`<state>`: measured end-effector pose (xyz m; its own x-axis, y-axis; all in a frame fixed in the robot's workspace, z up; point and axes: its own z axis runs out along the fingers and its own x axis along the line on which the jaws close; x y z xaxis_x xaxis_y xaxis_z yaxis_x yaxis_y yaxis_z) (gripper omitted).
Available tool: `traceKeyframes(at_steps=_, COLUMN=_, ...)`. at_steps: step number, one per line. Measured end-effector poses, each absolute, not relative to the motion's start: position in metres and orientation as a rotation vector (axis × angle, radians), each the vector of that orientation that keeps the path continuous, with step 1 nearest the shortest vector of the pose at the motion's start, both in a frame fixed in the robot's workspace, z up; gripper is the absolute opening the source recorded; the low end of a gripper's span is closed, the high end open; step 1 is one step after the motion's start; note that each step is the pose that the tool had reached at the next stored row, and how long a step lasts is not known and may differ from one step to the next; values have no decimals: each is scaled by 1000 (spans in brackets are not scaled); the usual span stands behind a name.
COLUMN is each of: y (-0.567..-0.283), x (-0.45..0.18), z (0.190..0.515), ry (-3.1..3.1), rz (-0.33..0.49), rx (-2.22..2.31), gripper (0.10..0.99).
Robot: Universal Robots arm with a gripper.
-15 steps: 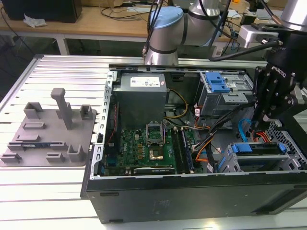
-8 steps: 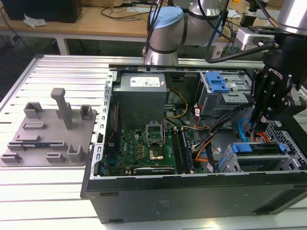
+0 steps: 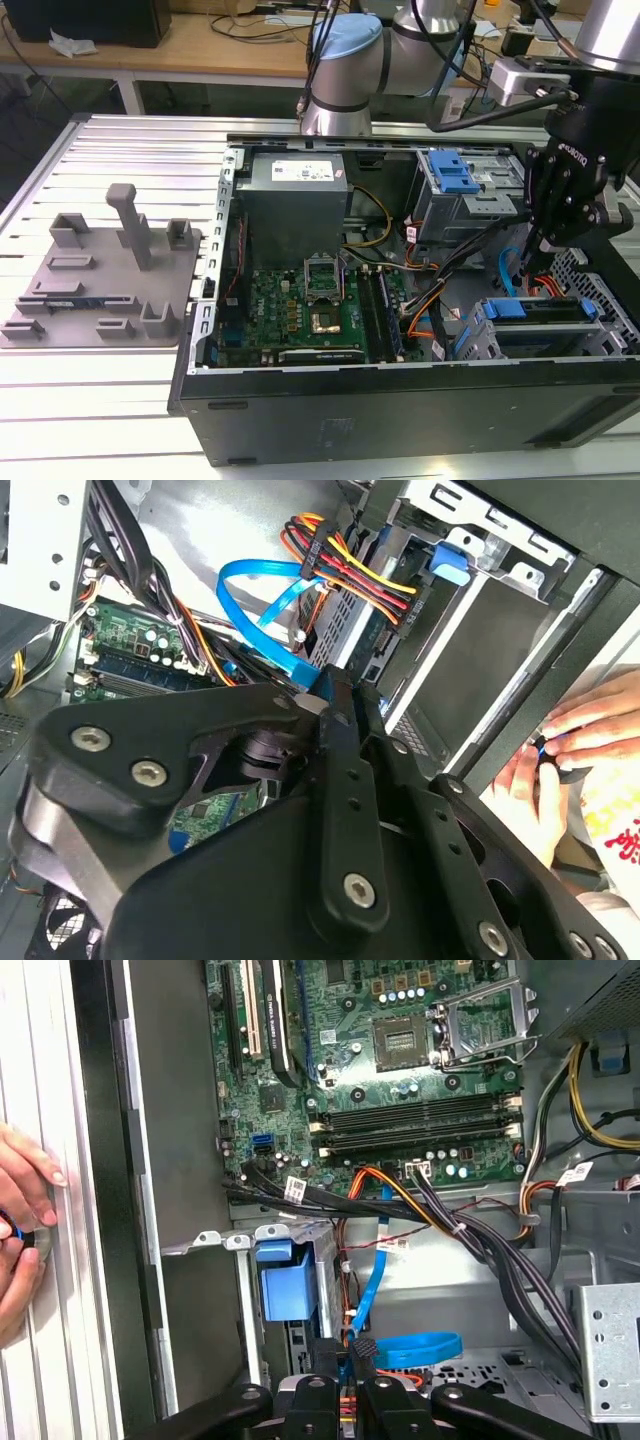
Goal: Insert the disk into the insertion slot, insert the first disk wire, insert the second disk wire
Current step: 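Insert the second disk wire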
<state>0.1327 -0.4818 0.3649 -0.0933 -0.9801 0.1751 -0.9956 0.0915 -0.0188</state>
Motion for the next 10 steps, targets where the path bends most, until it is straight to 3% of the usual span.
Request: traceKeyframes(at_steps=10, y=-493, x=133, z=365, ry=-2244, rz=177, rx=2044, gripper=161)
